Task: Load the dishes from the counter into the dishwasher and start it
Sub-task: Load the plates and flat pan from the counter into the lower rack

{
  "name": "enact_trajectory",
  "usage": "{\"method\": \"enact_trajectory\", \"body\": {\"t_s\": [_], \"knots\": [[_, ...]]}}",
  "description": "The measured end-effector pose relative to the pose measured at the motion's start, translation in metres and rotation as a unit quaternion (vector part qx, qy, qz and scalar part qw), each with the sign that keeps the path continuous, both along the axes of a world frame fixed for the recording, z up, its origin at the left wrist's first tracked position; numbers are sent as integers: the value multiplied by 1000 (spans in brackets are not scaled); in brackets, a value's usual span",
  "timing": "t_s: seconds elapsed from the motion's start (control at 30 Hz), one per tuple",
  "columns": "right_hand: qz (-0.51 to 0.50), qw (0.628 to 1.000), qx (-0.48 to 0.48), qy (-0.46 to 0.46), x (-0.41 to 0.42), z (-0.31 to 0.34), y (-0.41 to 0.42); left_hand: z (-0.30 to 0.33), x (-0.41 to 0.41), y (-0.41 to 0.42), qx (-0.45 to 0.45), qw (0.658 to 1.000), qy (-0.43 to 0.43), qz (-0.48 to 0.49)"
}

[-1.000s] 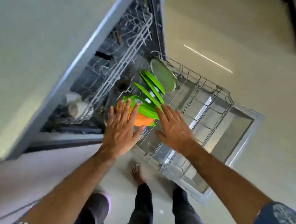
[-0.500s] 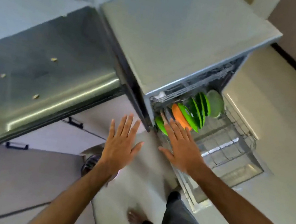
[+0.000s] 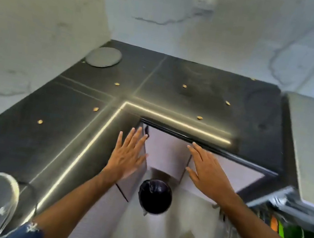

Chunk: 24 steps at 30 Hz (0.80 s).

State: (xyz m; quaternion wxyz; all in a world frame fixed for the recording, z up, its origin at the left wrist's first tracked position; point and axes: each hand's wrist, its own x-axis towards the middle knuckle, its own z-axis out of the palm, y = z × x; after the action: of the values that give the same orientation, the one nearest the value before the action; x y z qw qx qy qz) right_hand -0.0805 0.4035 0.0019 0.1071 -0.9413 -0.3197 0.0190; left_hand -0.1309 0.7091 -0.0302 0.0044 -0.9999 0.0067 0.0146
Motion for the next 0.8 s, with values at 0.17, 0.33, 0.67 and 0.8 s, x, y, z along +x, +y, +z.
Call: {"method": "enact_trajectory", "body": {"t_s": [0.17,0.33,0.67,0.8], "knots": [[109,994,2,8,82,19,104,-7,12,93,-24,989,2,145],[177,984,11,0,179,14,212,-29,34,151,-22,973,19,229],[301,953,20,21,336,-36,402,-57,53,179,-49,958,2,283],[263,962,51,45,388,-49,476,-56,54,181,-57,956,1,288]]}}
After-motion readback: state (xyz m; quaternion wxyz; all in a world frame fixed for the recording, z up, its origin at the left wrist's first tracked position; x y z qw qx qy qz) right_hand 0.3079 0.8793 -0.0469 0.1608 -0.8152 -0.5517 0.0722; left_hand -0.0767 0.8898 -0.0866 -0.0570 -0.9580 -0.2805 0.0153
